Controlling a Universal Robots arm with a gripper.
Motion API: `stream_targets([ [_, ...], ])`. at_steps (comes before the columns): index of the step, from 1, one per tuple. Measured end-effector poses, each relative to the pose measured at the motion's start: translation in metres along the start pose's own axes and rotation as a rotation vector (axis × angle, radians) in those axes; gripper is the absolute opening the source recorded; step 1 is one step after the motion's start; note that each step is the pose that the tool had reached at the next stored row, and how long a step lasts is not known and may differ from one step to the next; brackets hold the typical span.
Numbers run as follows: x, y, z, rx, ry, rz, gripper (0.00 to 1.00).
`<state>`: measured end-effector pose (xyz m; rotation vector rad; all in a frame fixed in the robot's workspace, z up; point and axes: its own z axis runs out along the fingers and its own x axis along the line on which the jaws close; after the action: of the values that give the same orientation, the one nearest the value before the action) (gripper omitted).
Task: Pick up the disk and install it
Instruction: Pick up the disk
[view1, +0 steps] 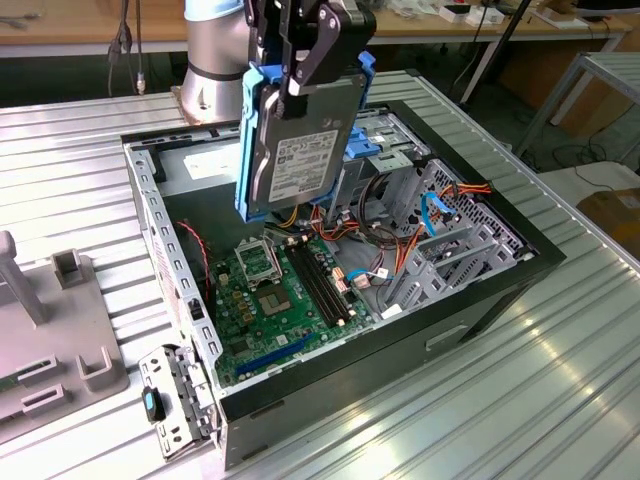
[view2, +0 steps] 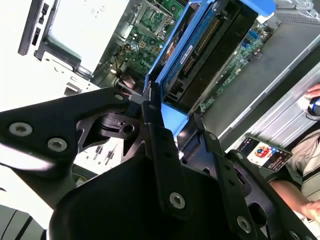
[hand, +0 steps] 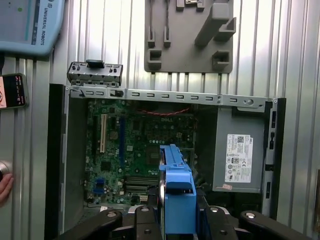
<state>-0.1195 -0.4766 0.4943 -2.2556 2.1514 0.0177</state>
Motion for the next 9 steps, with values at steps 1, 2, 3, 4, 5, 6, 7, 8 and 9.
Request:
stream_targets([
  [1,0.006,0.0003,-0.0001,0.0014,0.0001,0.0,0.37],
  [2,0.0105,0.0005,-0.0003,0.0029,0.0003,0.0,0.37],
  [3,0.0147,0.0007,-0.0003,0.0044,0.0003,0.0,0.37],
  [4,0.0194,0.0009,-0.0003,0.0056,0.0002,0.0,0.37],
  [5,0.0217,0.001,-0.0005,0.0057,0.0004,0.0,0.37],
  [6,0.0234,0.0011,-0.0005,0.0059,0.0004,0.0,0.37],
  [7,0.0257,0.0013,-0.0005,0.0061,0.0003,0.0,0.37],
  [8,0.0257,0.0013,-0.0005,0.0061,0.0003,0.0,0.37],
  [9,0.0258,0.0012,-0.0006,0.006,0.0004,0.0,0.37],
])
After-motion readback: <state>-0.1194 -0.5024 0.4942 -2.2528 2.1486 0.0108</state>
